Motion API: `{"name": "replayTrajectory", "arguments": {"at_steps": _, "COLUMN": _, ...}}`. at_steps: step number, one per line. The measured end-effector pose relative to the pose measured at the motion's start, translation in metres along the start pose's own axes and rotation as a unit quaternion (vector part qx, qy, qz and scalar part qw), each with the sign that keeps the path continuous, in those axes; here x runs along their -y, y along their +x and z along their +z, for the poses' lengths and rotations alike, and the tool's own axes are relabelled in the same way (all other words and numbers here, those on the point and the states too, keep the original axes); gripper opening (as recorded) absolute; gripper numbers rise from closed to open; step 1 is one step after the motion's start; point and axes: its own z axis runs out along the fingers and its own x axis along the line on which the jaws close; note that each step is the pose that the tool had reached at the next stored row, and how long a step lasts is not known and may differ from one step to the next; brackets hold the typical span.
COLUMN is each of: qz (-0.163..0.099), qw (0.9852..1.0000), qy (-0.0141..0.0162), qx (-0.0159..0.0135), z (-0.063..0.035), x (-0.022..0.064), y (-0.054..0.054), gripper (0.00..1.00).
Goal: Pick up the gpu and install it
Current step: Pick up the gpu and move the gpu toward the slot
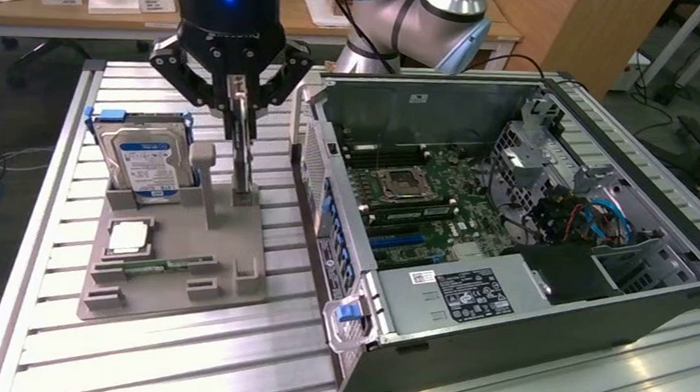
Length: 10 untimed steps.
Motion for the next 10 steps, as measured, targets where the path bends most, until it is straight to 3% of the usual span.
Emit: {"name": "replayTrajectory", "arguments": {"at_steps": 10, "qz": 0.000, "qw": 1.0000, "qy": 0.0000, "qx": 0.0000, "z": -0.0036, "x": -0.0002, "y": -0.0001, "gripper": 0.27}}
